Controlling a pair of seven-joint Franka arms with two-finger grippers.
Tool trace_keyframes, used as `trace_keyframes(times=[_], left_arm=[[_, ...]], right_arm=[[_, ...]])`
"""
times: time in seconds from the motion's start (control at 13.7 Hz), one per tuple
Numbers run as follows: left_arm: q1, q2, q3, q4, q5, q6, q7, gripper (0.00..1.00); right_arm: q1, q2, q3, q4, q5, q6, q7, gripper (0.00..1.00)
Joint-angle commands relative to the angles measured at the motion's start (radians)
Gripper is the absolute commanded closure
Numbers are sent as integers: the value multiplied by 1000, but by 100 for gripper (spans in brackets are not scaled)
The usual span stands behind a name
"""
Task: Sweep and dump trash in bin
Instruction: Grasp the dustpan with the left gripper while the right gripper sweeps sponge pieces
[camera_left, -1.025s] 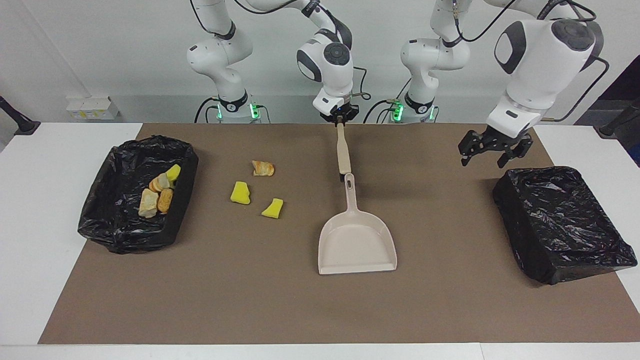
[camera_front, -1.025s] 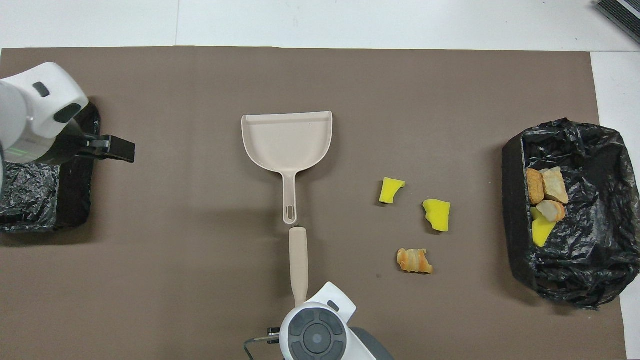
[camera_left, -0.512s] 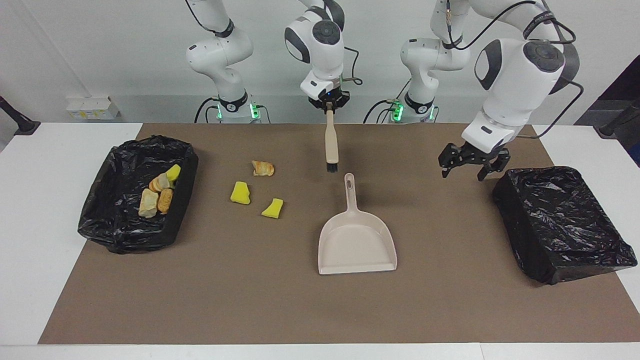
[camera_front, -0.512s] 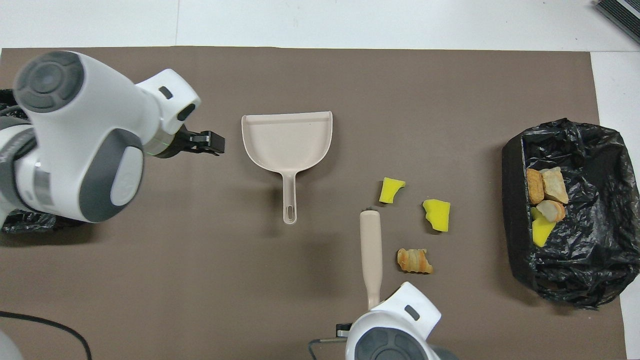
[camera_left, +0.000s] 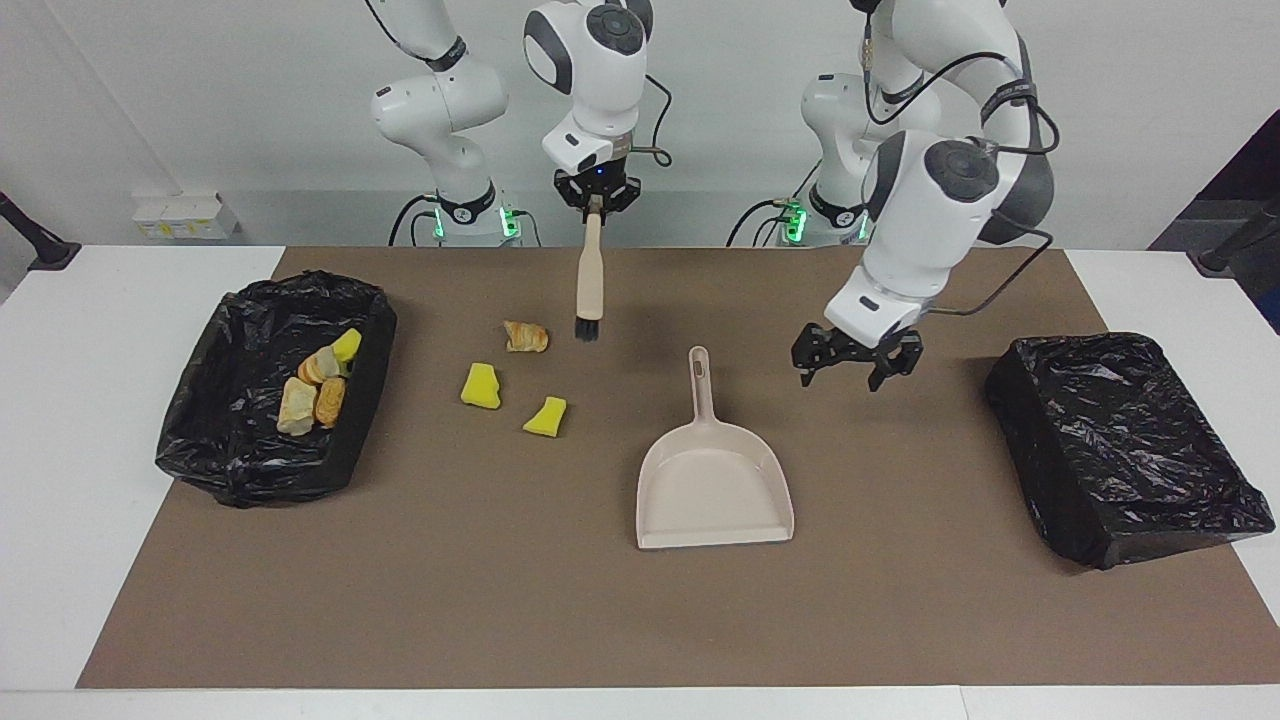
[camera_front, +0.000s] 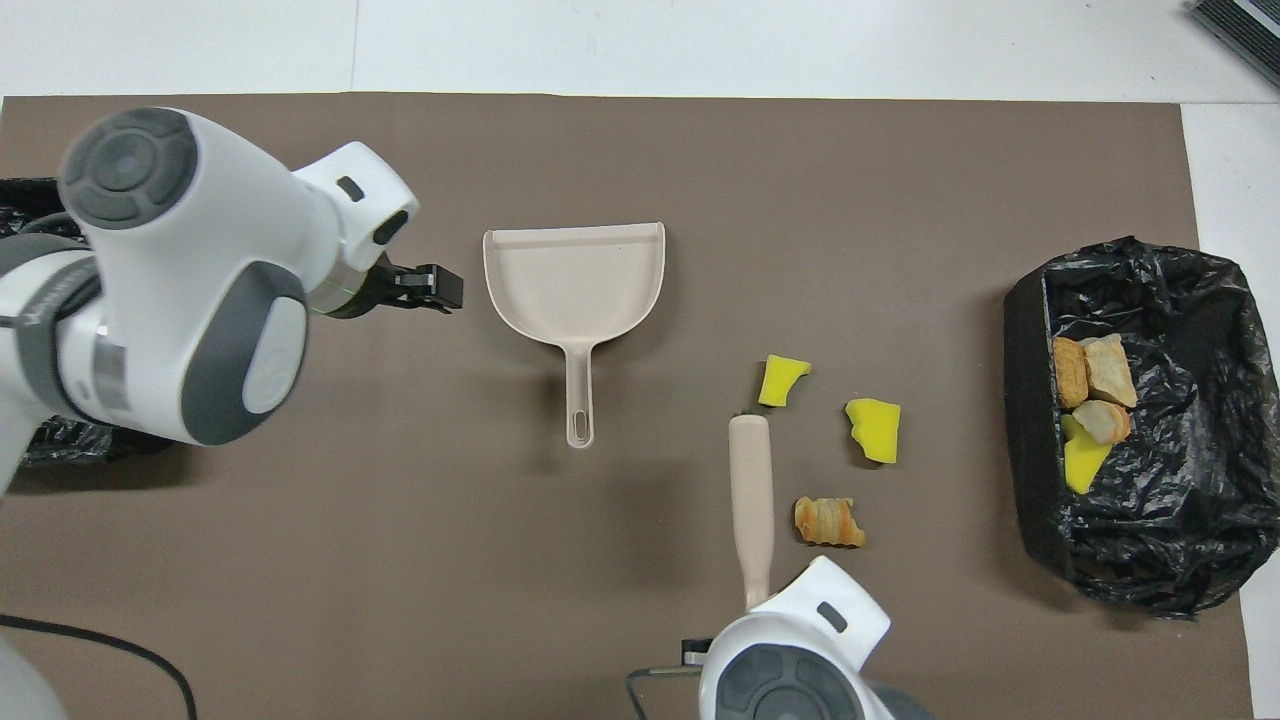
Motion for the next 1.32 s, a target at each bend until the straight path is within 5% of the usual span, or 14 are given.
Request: trace_keyframes(times=[0.0, 0.15, 0.22, 0.44, 0.51, 0.59, 0.95, 1.24], left_arm=[[-61, -23, 22, -80, 3, 67, -87, 0], [-71, -25, 19, -85, 5, 70, -97, 1], [-78, -25, 19, -83, 5, 70, -97, 12], [-86, -18, 17, -112, 5, 91, -89, 50], [-86, -18, 19, -120, 5, 101, -87, 70], [-83, -18, 19, -114, 5, 93, -86, 99], [4, -44, 30, -89, 37, 52, 185, 100], [108, -95, 42, -8, 39, -137, 443, 100]], right_arm=[[-166, 5, 11, -39, -51, 47, -223, 100], [-231, 72, 13, -38, -117, 73, -295, 100], [-233, 100, 13, -38, -125, 100, -301, 100], [-218, 178, 20, -28, -122, 150, -309, 100], [-216, 204, 22, -25, -110, 165, -304, 100], [-205, 212, 23, -24, -81, 165, -303, 100], [-92, 213, 22, 1, 159, 153, -300, 100], [-99, 122, 16, 88, 158, -53, -209, 100]])
